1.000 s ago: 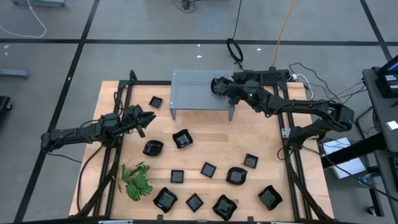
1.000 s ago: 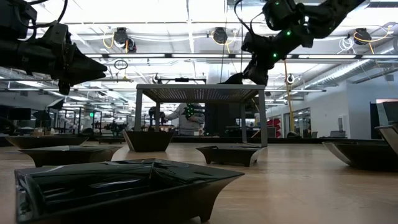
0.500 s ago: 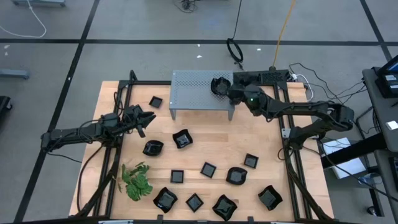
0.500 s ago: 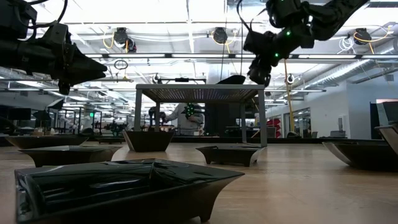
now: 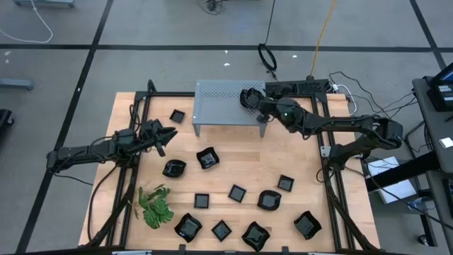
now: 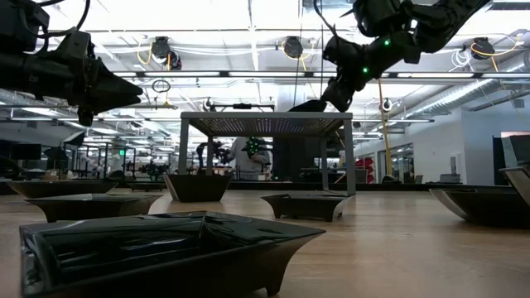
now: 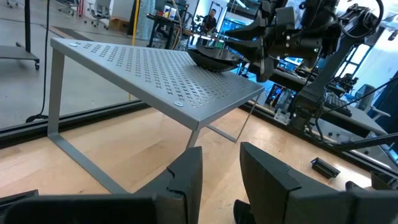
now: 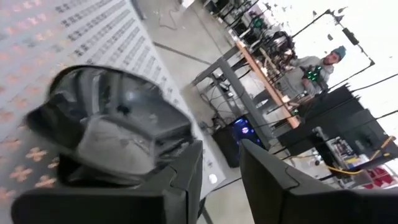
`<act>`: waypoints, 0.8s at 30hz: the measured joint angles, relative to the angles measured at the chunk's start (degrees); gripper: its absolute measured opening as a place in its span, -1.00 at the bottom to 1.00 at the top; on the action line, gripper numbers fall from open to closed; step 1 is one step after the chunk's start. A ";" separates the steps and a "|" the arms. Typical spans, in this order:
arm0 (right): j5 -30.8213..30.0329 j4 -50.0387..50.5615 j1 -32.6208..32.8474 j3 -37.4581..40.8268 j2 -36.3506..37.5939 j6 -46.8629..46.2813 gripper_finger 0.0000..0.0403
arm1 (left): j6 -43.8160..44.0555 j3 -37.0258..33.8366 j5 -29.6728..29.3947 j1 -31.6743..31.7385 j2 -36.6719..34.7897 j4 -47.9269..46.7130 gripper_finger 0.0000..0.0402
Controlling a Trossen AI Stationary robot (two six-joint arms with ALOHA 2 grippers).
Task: Pick & Place Mini shaped plates
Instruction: Stack the black leaf shaped plate on top of the black leaf shaped plates on the shelf
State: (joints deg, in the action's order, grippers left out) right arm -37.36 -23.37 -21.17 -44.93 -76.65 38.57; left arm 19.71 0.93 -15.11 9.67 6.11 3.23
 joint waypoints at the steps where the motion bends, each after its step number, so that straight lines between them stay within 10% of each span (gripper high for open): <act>1: 0.00 -0.02 -0.14 0.00 0.01 0.24 -0.54 | 0.02 -0.02 0.00 0.00 -0.02 0.02 -0.45; 12: -0.22 0.89 2.22 0.00 2.38 -2.40 -0.54 | 0.00 -0.02 0.01 -0.01 0.00 0.02 -0.45; 24: 5.91 8.67 -2.24 0.00 5.30 -40.37 -0.54 | 0.00 0.00 0.02 0.00 -0.02 0.02 -0.45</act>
State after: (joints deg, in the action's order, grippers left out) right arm -31.46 -14.70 -23.41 -44.93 -71.35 -1.80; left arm 19.71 0.93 -15.10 9.67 6.09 3.25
